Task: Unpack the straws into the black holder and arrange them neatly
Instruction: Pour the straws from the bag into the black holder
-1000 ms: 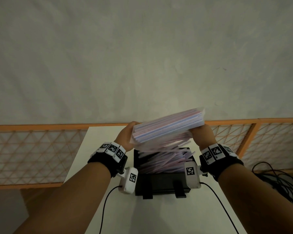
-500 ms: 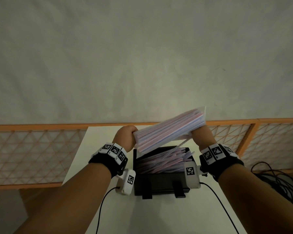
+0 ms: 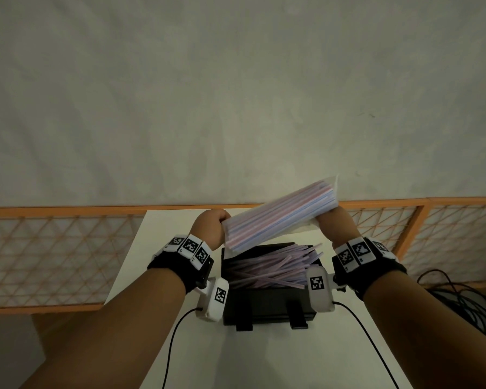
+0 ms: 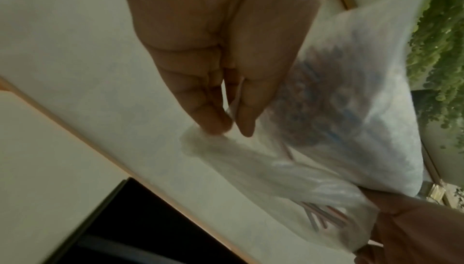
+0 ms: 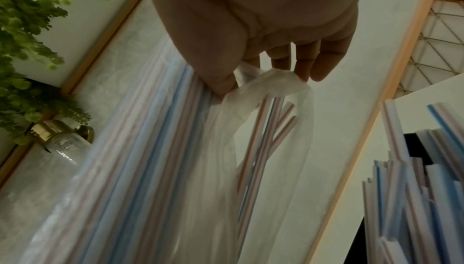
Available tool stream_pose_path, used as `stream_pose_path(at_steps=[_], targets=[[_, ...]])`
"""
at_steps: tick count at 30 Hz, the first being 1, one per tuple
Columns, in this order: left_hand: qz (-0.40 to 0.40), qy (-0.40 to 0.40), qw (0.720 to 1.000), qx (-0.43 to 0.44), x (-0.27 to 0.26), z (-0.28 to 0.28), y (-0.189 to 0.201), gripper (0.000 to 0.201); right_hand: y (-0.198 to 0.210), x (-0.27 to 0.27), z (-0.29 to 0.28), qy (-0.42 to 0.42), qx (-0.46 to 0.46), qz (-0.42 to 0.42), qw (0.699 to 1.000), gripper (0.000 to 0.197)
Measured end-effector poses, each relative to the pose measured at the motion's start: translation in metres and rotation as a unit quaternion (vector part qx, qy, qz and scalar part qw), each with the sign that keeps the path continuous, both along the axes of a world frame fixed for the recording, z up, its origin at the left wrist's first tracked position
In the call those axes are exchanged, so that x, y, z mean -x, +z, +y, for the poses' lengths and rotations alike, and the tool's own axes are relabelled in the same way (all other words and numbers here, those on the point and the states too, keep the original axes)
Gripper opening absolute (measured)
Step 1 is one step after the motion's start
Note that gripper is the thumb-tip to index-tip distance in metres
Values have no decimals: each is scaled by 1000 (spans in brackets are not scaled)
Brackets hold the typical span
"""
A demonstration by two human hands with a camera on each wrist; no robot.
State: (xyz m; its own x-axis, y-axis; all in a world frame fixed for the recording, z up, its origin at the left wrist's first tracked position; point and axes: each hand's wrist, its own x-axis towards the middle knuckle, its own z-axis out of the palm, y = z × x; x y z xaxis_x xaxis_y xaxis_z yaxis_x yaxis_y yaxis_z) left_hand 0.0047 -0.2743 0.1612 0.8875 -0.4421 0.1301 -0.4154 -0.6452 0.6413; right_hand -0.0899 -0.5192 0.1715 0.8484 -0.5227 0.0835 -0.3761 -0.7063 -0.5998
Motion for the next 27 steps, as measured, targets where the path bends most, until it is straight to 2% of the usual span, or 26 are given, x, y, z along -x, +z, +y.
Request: stream_pose_path(at_steps=[1,3,5,7,9,11,13,15,17,18,21,25,27], targets=[[24,-12,1000,5,-1,0,0,18,0,0,0,-7,18,29,999,33],[82,-51,995,17,2,1,2,21,1,-4,-1,-35,-16,35,999,31],[138,-109,983,51,5,3,1,36,2,-1,1,-49,-17,27,998,32],[189,-148,963,122,10,4,1,47,1,2,1,-27,-32,13,999,34],[237,-147,941,192,10,1,-2,38,-2,1,-1,-44,-129,-21,990,31],[256,-124,934,219,9,-3,-3,32,-6,2,-1,-55,-188,-83,977,32],[263,-99,930,239,6,-5,-6,37,-6,1,-3,-38,-257,-153,953,32],[254,-83,934,237,6,-7,-3,34,-3,1,-4,7,-300,-182,936,37],[244,-76,935,247,6,-8,0,24,0,1,-6,23,-330,-198,923,58],[240,-73,934,256,6,-9,2,25,-1,0,-8,21,-336,-198,921,72],[221,-93,934,267,6,-8,2,18,-4,-2,-14,9,-313,-174,934,102],[195,-116,937,265,5,-9,-4,16,-13,-7,-20,29,-316,-195,928,93],[192,-114,932,286,3,-10,-6,20,-16,-10,-24,24,-341,-217,914,102]])
